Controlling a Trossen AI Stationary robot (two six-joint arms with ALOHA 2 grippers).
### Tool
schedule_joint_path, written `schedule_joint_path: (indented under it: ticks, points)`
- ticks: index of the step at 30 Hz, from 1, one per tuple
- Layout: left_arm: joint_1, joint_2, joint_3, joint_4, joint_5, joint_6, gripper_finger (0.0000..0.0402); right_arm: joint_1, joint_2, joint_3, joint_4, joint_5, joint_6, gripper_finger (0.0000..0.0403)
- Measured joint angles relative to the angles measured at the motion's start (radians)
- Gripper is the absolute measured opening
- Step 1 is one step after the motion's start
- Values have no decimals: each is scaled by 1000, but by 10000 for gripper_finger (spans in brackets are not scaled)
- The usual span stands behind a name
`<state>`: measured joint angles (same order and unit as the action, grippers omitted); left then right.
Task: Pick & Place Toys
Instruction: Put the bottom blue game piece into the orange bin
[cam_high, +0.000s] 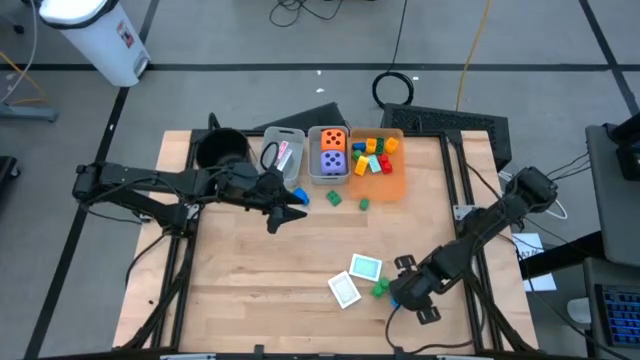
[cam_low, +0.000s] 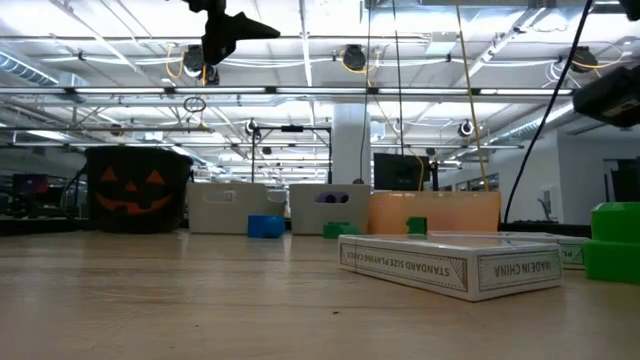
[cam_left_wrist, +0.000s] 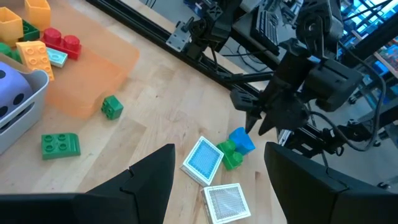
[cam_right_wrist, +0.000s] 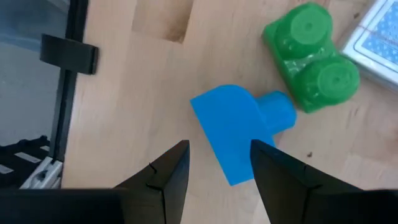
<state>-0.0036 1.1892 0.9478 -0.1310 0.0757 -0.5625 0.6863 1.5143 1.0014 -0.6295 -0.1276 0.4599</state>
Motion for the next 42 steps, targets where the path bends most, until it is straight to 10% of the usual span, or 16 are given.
schedule_joint_path:
  ticks: [42]
  points:
    - [0,2,0,-4,2,8,255,-32,6,-104,44,-4,-57,264]
